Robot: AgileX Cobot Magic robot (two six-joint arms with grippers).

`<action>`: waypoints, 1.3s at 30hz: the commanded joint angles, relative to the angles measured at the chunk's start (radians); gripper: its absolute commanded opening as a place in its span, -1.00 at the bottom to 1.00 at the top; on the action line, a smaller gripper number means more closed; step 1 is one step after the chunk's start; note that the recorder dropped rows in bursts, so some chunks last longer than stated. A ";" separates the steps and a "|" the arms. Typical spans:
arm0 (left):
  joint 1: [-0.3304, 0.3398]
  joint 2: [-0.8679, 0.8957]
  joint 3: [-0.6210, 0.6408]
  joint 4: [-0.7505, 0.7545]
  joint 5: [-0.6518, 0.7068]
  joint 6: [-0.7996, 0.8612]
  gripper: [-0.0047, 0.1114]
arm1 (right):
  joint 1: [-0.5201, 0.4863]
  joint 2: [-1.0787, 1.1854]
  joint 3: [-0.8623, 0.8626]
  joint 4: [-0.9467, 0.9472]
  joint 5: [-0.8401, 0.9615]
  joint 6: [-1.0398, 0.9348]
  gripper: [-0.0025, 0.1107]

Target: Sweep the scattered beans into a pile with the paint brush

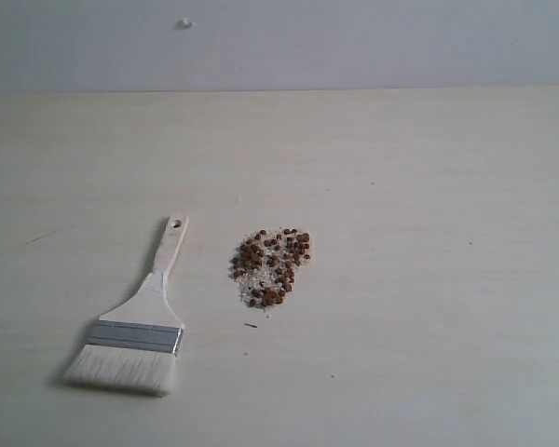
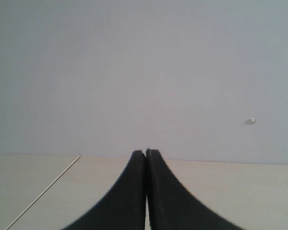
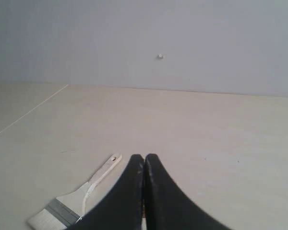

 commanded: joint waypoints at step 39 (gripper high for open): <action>0.001 0.003 0.003 -0.014 0.006 0.004 -0.92 | -0.590 -0.391 0.450 -0.078 -0.304 -0.072 -0.96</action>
